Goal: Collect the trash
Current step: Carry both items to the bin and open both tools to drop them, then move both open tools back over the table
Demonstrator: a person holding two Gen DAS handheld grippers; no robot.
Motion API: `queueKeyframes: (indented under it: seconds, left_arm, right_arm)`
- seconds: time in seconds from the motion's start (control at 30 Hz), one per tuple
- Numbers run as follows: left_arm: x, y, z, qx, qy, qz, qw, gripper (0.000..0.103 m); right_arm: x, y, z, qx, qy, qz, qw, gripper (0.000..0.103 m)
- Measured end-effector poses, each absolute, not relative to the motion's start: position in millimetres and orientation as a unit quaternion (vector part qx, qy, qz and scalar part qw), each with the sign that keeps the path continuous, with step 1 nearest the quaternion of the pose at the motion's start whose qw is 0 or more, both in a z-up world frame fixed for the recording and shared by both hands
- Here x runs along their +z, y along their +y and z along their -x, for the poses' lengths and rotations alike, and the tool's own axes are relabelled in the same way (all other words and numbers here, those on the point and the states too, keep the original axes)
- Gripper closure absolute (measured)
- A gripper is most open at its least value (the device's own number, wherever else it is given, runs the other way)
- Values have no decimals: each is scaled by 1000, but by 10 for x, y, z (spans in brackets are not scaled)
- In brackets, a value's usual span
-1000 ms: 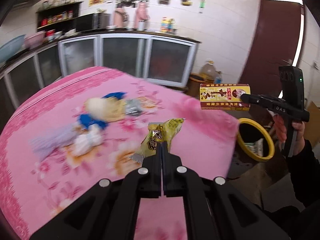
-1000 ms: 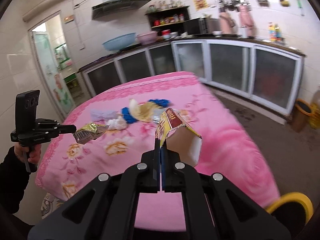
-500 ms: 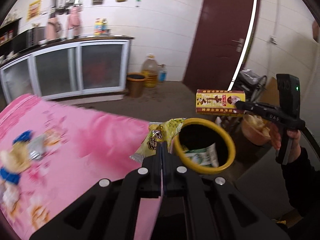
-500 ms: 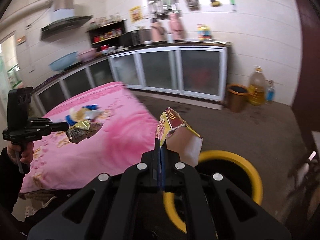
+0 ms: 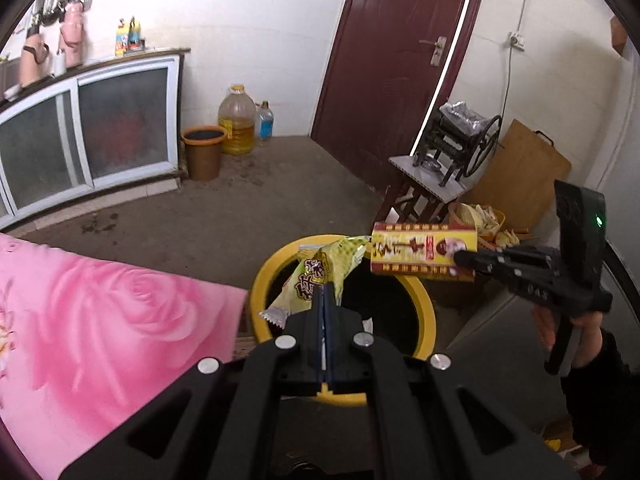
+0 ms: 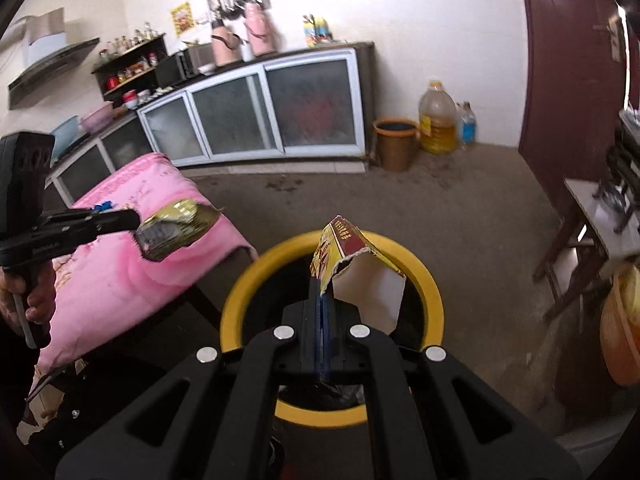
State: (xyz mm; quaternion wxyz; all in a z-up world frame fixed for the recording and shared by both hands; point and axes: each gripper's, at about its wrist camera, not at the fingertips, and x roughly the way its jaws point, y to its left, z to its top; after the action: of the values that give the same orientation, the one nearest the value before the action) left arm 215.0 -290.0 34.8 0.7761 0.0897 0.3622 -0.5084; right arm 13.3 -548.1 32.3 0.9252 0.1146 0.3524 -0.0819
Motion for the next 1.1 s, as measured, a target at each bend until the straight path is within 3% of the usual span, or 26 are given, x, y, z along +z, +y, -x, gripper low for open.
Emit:
queueKeyframes:
  seconds: [0.37,0.4,0.47,0.5,0.53,0.57,0.6,0.63,0.87,1.1]
  left_arm:
    - [-32,-3568,-2372,-506,406,-79,757,101]
    - [-41,-3581,-2393,-505,409,-73,756,94]
    - [-53,-3582,-2422,-499,408,-70,761,68]
    - [-43,-3558,-2427,-489,403,-65,771,40]
    - [-30,-3553,-2442,-485,399,-58,776,19]
    - [-7,-3511,-2444,-480,394,-46,782,14]
    - [23,-3461,-2455,-479,391,-33,785,12]
    - [52,-3408,-2468,-476,389,-24,788,8]
    - [320,-2869,-2525,-431,358,21,828,8]
    - [625,-1899,-2451,-339,299,-9,892,8]
  right_arm:
    - [-2,-5634,-239,-94,397,-129,904,102]
    - [-21,-5644,-241,-98,401,-126,902,102]
    - [-39,-5656,-241,-113,406,-118,899,100]
    - [-54,-5667,-237,-116,410,-118,897,96]
    - [-55,-5677,-236,-119,411,-120,896,77]
    - [-59,-5706,-203,-126,405,-125,897,60]
    - [-43,-5738,-151,-131,391,-134,901,26]
    - [-27,-5768,-119,-132,383,-141,903,23]
    - [167,-5708,-26,-129,362,-143,912,23]
    - [470,-5342,-89,-110,313,-108,937,19]
